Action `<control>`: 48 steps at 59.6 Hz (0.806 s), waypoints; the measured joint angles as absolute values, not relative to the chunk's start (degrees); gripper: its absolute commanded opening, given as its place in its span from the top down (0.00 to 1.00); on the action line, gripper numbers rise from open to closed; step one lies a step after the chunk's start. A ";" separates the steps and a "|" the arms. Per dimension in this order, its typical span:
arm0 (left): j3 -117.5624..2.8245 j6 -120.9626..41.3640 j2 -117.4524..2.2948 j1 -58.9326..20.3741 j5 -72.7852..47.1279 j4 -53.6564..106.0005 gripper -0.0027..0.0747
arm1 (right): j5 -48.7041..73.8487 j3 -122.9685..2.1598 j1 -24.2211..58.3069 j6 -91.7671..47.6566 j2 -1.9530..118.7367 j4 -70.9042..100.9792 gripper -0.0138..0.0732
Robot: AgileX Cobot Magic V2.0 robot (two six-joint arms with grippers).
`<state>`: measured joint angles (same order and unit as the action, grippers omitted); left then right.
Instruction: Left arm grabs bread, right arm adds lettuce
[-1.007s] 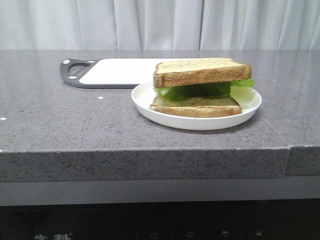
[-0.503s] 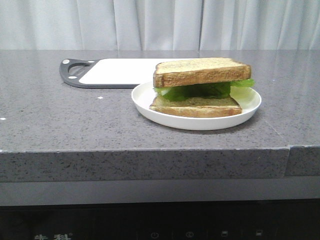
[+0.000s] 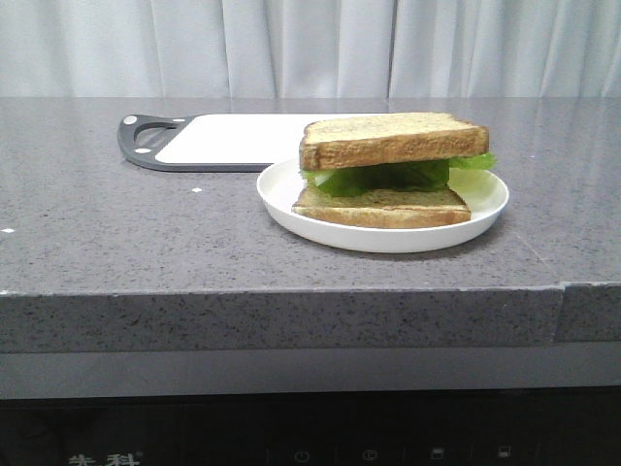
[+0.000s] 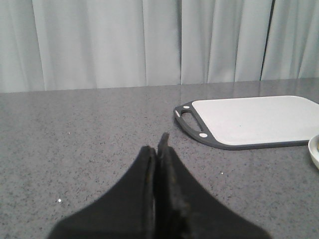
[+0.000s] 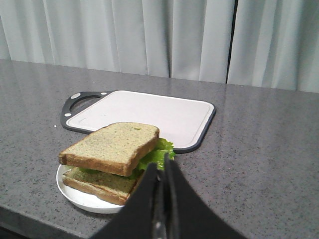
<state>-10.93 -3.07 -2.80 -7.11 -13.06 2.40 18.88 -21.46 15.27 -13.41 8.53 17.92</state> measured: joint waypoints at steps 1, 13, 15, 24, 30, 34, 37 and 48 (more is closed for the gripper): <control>-10.34 -3.08 -1.87 -6.99 -12.95 2.39 0.99 | 18.88 -21.46 15.27 -13.41 8.53 17.92 0.91; -2.81 -2.58 0.25 -2.33 -12.68 2.03 0.99 | 18.88 -21.46 15.27 -13.41 8.53 17.92 0.91; -1.41 -2.58 0.25 -1.16 -11.73 2.15 0.99 | 18.88 -21.46 15.27 -13.41 8.53 17.92 0.91; 0.27 -2.55 0.25 2.46 -8.91 5.27 0.99 | 18.88 -21.46 15.27 -13.41 8.53 17.92 0.91; 0.27 -2.55 0.25 3.29 -8.51 5.99 0.99 | 18.88 -21.46 15.27 -13.41 8.53 17.92 0.91; 0.27 -2.55 0.25 3.29 -8.51 6.20 0.99 | 18.88 -21.46 15.27 -13.41 8.53 17.92 0.91; 0.27 -2.55 0.25 3.29 -8.51 6.24 0.99 | 18.88 -21.46 15.27 -13.41 8.53 17.92 0.91; 0.27 -2.55 0.25 3.29 -8.51 6.34 0.99 | 18.88 -21.46 15.27 -13.45 8.53 17.92 0.91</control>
